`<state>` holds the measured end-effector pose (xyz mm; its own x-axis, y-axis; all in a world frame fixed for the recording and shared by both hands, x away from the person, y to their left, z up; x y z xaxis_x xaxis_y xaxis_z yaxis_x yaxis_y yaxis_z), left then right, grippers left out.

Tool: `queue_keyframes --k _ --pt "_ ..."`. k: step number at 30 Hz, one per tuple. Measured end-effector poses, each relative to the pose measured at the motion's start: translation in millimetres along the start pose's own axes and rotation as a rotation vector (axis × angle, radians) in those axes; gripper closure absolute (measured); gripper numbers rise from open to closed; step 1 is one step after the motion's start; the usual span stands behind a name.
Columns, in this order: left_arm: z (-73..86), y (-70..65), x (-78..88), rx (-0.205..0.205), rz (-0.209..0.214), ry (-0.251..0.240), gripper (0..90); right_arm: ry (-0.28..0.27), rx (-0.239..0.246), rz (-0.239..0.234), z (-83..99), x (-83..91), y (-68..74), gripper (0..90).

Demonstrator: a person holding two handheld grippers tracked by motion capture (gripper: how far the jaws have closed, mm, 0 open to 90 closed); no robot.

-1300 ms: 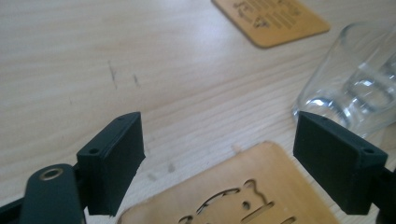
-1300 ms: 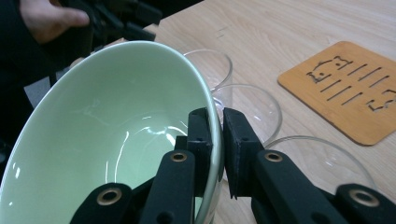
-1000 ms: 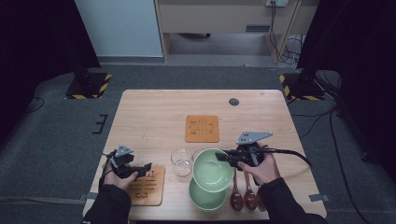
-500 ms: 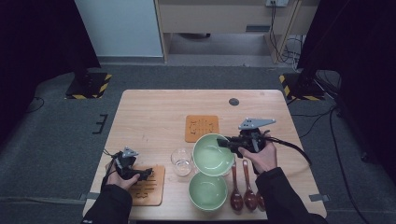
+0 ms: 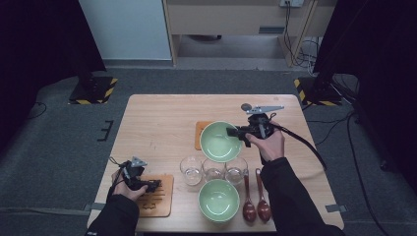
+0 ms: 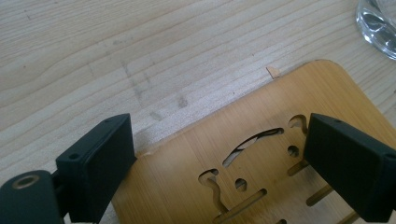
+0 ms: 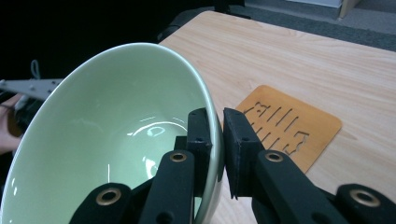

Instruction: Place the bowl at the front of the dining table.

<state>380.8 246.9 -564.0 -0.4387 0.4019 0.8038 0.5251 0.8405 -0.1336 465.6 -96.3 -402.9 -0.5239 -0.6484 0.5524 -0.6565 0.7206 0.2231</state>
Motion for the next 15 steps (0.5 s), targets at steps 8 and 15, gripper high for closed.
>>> queue_keyframes --k 8,15 --pt "1.7 0.3 -0.5 0.01 0.004 0.006 5.2 -0.001 -0.04 0.025 -26.8 -16.8 -12.6 81.6" --pt "2.2 0.5 -0.4 0.014 0.006 0.011 3.7 0.022 -0.081 0.058 -31.4 -35.4 -25.9 81.6"
Point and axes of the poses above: each handheld gripper's, and its own axes: x roughly backward along the jaws, z roughly out of its underside, y roughly to its left, the point moved 6 cm from there along -x, roughly forward along the jaws, and after that the axes turned 6 degrees about z, right-handed, at the moved point
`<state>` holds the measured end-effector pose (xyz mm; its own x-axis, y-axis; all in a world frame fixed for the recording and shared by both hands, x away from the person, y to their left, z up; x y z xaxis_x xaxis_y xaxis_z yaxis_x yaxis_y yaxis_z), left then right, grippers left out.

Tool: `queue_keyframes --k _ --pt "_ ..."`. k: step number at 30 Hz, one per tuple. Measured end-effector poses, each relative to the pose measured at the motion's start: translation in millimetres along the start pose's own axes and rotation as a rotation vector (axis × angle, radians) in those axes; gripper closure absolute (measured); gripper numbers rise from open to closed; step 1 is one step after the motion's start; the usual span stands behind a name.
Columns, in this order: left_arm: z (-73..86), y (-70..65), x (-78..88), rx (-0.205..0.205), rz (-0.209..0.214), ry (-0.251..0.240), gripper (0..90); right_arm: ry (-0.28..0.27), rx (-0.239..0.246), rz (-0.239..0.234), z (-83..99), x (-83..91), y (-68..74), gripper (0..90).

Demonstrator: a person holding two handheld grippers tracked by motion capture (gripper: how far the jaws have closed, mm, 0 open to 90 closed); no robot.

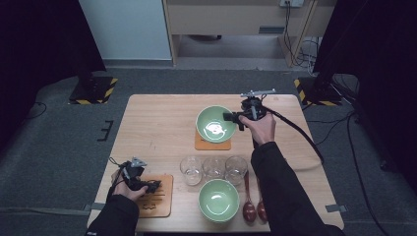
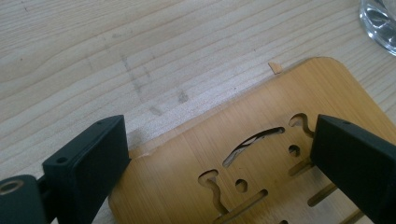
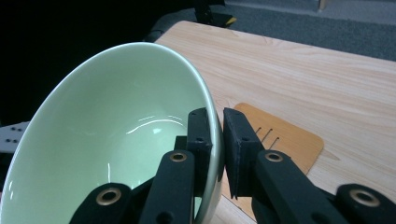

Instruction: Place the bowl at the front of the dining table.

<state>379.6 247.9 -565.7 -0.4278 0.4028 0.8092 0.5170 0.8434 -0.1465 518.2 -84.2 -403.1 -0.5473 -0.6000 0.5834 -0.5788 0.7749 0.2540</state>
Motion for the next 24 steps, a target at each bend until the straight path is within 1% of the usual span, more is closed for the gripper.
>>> queue_keyframes --k 2,4,5,7,9,12,15,17,19,20,22,24 --pt "0.1 0.3 0.9 -0.014 0.003 0.003 4.4 0.011 -0.004 0.006 1.7 -5.7 -2.1 81.5" --pt "-1.1 -0.1 2.3 -0.004 -0.005 0.001 6.6 0.021 -0.009 0.01 3.5 -10.6 -3.6 81.5" --pt "-2.7 -1.3 3.1 0.003 0.001 -0.014 6.8 0.023 -0.012 0.012 4.2 -12.9 -4.5 81.5" --pt "-3.6 -2.5 4.1 0.003 0.003 -0.02 6.8 0.027 -0.022 0.017 5.5 -17.3 -6.4 81.6" --pt "-2.1 -3.7 4.2 0.004 -0.001 -0.007 7.4 0.037 -0.023 0.027 6.2 -21.4 -7.8 81.5" --pt "-1.1 -4.4 4.6 -0.011 -0.008 0.01 7.6 0.049 -0.03 0.038 7.1 -27.7 -11.1 81.5" --pt "0.0 -5.5 3.7 -0.006 0.001 0.018 7.2 0.054 -0.051 0.046 8.1 -33.3 -16.1 81.6" --pt "0.2 -5.9 3.7 -0.007 -0.001 0.024 6.4 0.058 -0.054 0.057 9.4 -36.9 -19.8 81.5" --pt "0.0 -6.2 4.1 -0.003 -0.006 0.026 6.3 0.069 -0.057 0.066 11.4 -41.0 -22.4 81.5" --pt "-0.4 -5.9 4.7 -0.006 -0.009 0.025 6.5 0.076 -0.051 0.069 12.4 -42.9 -23.0 81.5" --pt "-1.4 -6.0 6.6 -0.009 -0.004 0.015 8.3 0.087 -0.047 0.076 14.3 -46.7 -23.0 81.5" --pt "-1.4 -7.6 9.0 -0.011 0.0 0.01 8.8 0.093 -0.051 0.071 15.8 -50.1 -22.1 81.5"
Point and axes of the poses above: each handheld gripper's, and its own axes: x roughly backward along the jaws, z roughly out of its underside, y roughly to its left, the point moved 6 cm from there along -x, roughly forward along the jaws, and after that the axes turned 6 degrees about z, right-handed, at the moved point
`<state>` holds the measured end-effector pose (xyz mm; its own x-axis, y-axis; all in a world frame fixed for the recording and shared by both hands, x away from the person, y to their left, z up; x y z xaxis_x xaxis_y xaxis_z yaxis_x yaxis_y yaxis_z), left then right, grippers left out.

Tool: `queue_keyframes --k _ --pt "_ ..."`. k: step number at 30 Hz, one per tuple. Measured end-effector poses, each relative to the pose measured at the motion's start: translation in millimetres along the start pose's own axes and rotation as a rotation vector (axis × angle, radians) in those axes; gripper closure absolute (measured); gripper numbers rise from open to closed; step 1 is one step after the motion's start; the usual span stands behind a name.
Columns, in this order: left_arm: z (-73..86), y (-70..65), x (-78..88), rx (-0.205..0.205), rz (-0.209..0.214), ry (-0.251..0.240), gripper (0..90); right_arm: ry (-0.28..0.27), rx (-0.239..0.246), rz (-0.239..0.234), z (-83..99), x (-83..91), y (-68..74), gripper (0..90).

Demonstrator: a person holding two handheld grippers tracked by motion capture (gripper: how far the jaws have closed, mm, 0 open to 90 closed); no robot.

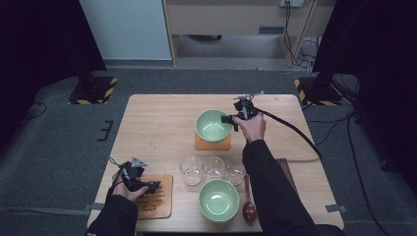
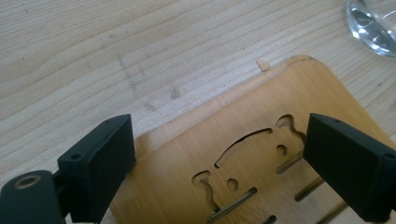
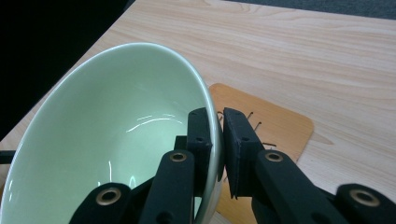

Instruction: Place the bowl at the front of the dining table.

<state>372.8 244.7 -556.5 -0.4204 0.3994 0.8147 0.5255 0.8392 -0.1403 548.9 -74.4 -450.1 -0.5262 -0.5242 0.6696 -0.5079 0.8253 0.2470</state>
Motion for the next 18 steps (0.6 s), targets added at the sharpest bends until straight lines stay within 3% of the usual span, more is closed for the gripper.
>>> queue_keyframes --k 5,8,18 --pt "1.4 -11.3 2.1 -0.016 0.02 0.004 10.8 0.008 -0.01 0.01 0.5 -6.6 -0.3 81.6" --pt "3.2 -15.5 -1.7 -0.032 0.028 0.03 12.0 0.018 -0.01 0.022 0.4 -10.4 -2.1 81.6" --pt "2.2 -10.5 -3.7 -0.067 -0.004 0.035 13.5 0.054 -0.025 0.057 -1.5 -26.1 -10.7 81.6"
Point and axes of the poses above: each handheld gripper's, and its own axes: x roughly backward along the jaws, z roughly out of its underside, y roughly to its left, the point moved 6 cm from there along -x, roughly forward along the jaws, and after that the axes turned 6 degrees about z, right-handed, at the moved point
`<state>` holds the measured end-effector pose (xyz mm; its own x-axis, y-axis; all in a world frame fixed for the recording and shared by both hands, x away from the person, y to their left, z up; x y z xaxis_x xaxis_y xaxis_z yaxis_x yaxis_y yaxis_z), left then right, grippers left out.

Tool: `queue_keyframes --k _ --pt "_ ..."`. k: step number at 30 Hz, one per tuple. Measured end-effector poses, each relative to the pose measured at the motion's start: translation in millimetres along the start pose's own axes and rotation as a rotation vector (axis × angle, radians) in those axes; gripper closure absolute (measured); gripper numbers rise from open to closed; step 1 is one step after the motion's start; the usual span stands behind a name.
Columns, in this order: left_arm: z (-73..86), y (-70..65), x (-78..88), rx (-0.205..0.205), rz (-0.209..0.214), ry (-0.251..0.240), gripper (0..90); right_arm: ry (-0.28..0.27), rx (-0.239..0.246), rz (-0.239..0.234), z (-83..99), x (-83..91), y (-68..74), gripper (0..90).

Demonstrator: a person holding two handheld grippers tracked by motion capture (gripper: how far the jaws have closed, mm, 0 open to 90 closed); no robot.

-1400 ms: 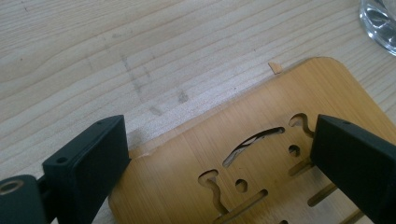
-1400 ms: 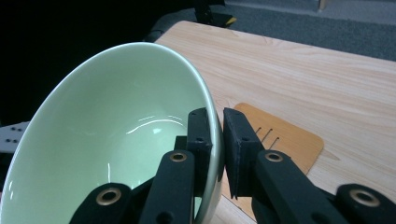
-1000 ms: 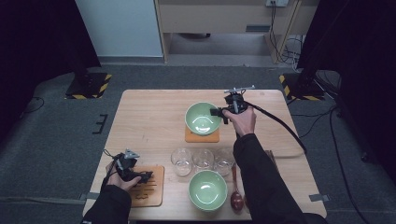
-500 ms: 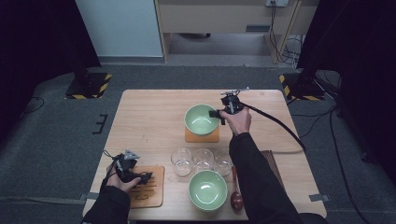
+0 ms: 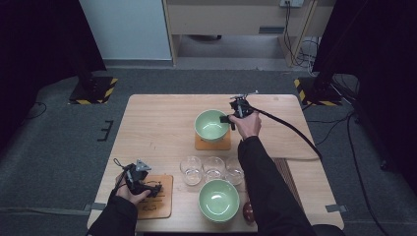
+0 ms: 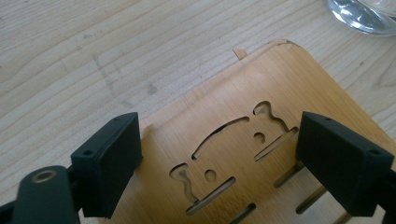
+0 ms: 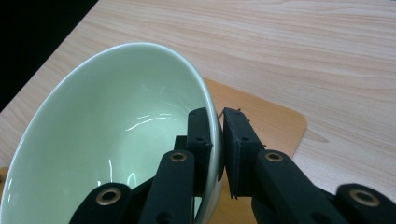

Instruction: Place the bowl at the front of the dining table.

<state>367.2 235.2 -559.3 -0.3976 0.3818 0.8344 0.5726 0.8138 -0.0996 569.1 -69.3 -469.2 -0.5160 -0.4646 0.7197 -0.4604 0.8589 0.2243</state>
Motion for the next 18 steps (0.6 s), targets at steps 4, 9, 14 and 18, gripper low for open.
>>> queue_keyframes --k 4,9,14,18 --pt "-0.7 0.3 -0.8 -0.003 -0.001 -0.005 13.1 0.009 -0.012 0.008 -2.2 -8.3 -2.6 81.6" --pt "-1.3 1.9 -1.4 -0.008 -0.001 -0.01 12.6 0.013 -0.018 0.009 -3.5 -17.1 -4.0 81.5" --pt "-3.1 4.2 -3.0 -0.005 0.001 -0.02 12.1 0.015 -0.017 0.011 -5.1 -20.8 -6.0 81.5" --pt "-3.6 6.2 -4.3 0.01 0.011 -0.027 12.2 0.016 -0.02 0.018 -7.8 -20.1 -9.3 81.5"
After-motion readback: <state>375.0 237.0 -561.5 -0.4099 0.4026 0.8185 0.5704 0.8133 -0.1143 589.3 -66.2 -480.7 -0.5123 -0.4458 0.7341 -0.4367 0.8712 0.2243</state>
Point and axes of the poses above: each handheld gripper's, and its own axes: x roughly backward along the jaws, z roughly out of its underside, y roughly to its left, the point moved 6 cm from there along -x, roughly forward along the jaws, and after that the axes turned 6 degrees about z, right-handed, at the moved point
